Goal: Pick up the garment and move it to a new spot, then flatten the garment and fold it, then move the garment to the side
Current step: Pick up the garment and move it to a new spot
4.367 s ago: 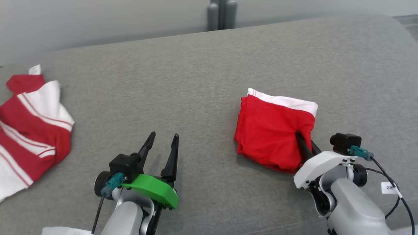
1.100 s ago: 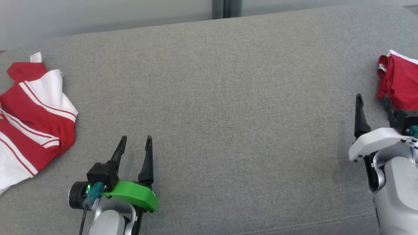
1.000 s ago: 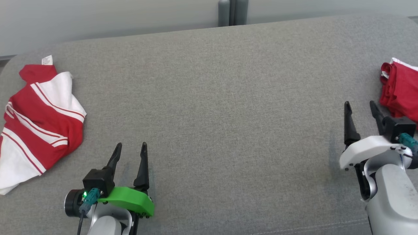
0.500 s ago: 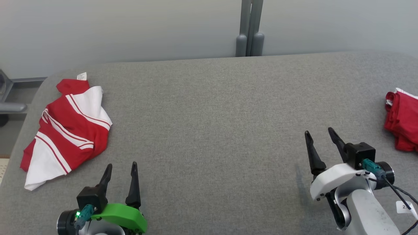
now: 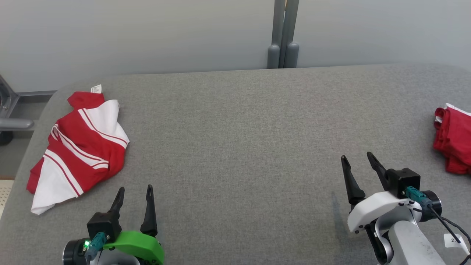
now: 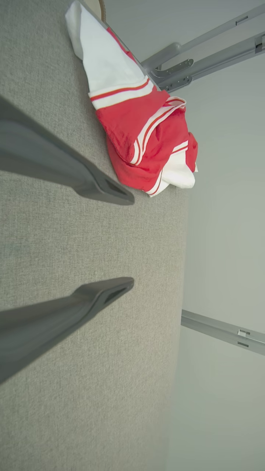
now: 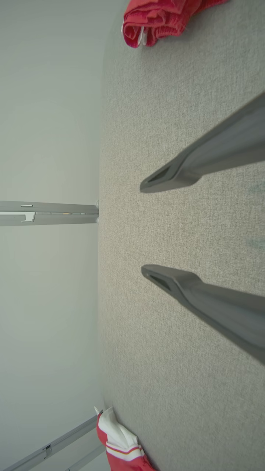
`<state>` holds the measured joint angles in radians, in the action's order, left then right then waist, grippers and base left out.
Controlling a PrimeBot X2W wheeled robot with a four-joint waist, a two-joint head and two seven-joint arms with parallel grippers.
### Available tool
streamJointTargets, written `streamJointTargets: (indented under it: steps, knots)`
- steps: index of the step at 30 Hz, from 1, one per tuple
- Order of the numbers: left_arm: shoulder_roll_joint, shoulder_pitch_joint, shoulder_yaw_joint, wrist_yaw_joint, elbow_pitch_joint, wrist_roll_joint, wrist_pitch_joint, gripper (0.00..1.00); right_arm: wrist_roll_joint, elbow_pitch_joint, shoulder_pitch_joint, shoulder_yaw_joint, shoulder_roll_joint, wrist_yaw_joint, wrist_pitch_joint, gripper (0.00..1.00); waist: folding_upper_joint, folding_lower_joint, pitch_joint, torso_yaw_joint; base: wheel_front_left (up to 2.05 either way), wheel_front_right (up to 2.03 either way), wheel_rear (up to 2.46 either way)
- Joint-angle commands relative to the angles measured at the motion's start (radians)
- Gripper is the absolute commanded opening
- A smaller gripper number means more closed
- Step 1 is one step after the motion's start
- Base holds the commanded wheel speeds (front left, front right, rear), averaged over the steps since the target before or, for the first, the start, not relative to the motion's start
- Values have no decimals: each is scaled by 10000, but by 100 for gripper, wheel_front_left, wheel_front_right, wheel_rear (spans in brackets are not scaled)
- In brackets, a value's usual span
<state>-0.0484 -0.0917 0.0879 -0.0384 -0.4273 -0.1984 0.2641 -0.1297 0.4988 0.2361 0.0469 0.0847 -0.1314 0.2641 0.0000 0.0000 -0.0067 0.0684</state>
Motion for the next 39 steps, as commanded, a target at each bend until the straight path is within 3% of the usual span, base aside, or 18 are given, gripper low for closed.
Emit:
streamJointTargets:
  steps: [1,7,26,34,39]
  knots:
    - [-43,5,-6,53,7,0,2,100,-78,-1,-72,-11,57,15,1,100,0,0,15,71,0,0,0]
    - [-45,-10,34,123,17,-25,2,100,-77,-58,-110,33,66,15,1,100,0,0,60,678,0,0,0]
    - [-40,84,-316,226,-342,-10,2,100,-249,3,-16,527,47,15,1,100,0,0,288,4307,0,0,0]
    - [-39,71,-400,192,-377,-153,2,100,-295,70,101,699,108,15,1,100,0,0,467,4567,0,0,0]
    - [-39,-397,-530,-116,-565,-249,2,100,-339,42,224,781,232,15,1,100,0,0,708,4225,0,0,0]
